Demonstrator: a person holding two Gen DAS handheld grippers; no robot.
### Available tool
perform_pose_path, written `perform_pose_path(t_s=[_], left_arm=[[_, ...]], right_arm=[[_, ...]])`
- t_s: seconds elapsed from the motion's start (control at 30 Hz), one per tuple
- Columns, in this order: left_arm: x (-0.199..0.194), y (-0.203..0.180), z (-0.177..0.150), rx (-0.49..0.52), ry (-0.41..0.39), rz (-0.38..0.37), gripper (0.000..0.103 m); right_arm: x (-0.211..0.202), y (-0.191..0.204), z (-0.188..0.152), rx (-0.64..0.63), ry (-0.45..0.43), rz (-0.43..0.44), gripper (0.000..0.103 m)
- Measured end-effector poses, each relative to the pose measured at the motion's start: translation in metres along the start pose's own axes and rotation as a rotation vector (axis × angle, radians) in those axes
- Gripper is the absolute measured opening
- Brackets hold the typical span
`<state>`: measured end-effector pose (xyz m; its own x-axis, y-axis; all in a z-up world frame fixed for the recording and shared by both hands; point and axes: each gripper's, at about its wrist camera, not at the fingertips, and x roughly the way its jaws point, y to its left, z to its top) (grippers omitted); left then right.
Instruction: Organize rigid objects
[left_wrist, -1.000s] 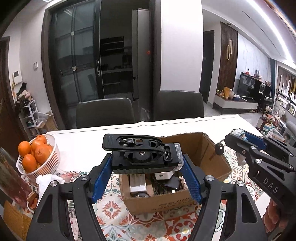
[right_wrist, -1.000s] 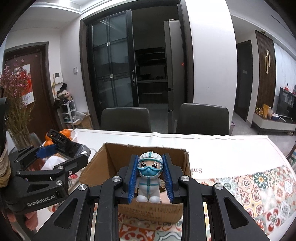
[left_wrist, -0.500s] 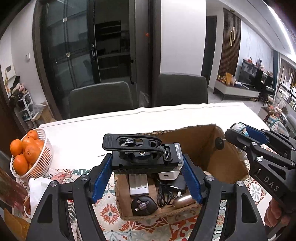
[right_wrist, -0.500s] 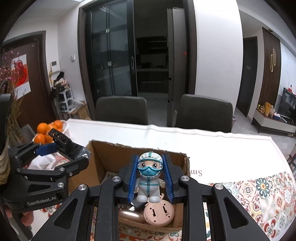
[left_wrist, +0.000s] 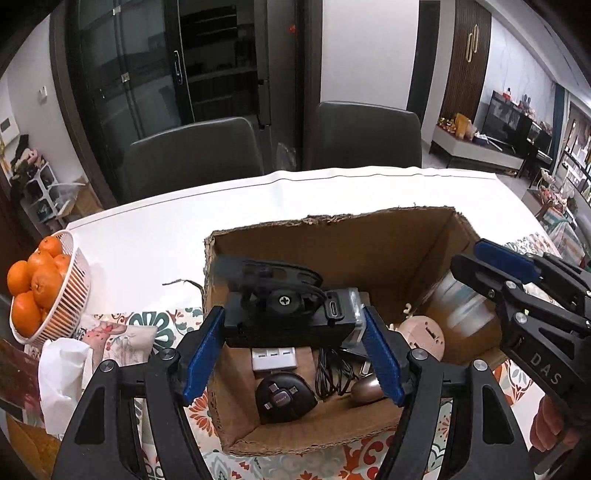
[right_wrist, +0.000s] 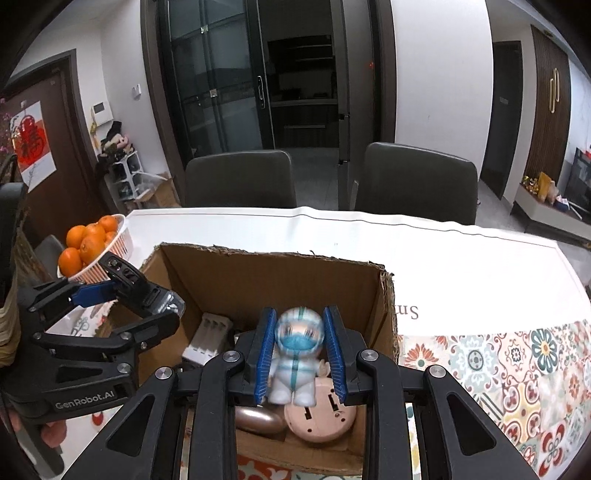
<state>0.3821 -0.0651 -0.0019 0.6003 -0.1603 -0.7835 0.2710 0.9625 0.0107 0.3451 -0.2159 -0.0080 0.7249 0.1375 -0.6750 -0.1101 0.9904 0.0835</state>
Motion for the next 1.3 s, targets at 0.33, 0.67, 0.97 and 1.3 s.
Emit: perform_pose_path(t_s=[0.33, 0.67, 0.97, 1.3], left_arm=[[-0.039, -0.001, -0.012, -0.030, -0.088, 0.064, 0.077], [-0.113, -0.007, -0.040, -0.044, -0.226, 0.092, 0.081], [-0.171, -0.013, -0.083, -0.076, -0.348, 0.130, 0.095], [-0.212, -0.021, -0.133, -0.082, -0.444, 0.191, 0.102]], right_arm=[[-0.020, 0.002, -0.009, 0.017, -0.016, -0.037, 0.040], [-0.092, 0.017, -0.027, 0.022, -0.133, -0.078, 0.046], [-0.158, 0.034, -0.054, 0.009, -0.250, -0.136, 0.062], [-0.199, 0.046, -0.088, 0.031, -0.299, -0.161, 0.074]])
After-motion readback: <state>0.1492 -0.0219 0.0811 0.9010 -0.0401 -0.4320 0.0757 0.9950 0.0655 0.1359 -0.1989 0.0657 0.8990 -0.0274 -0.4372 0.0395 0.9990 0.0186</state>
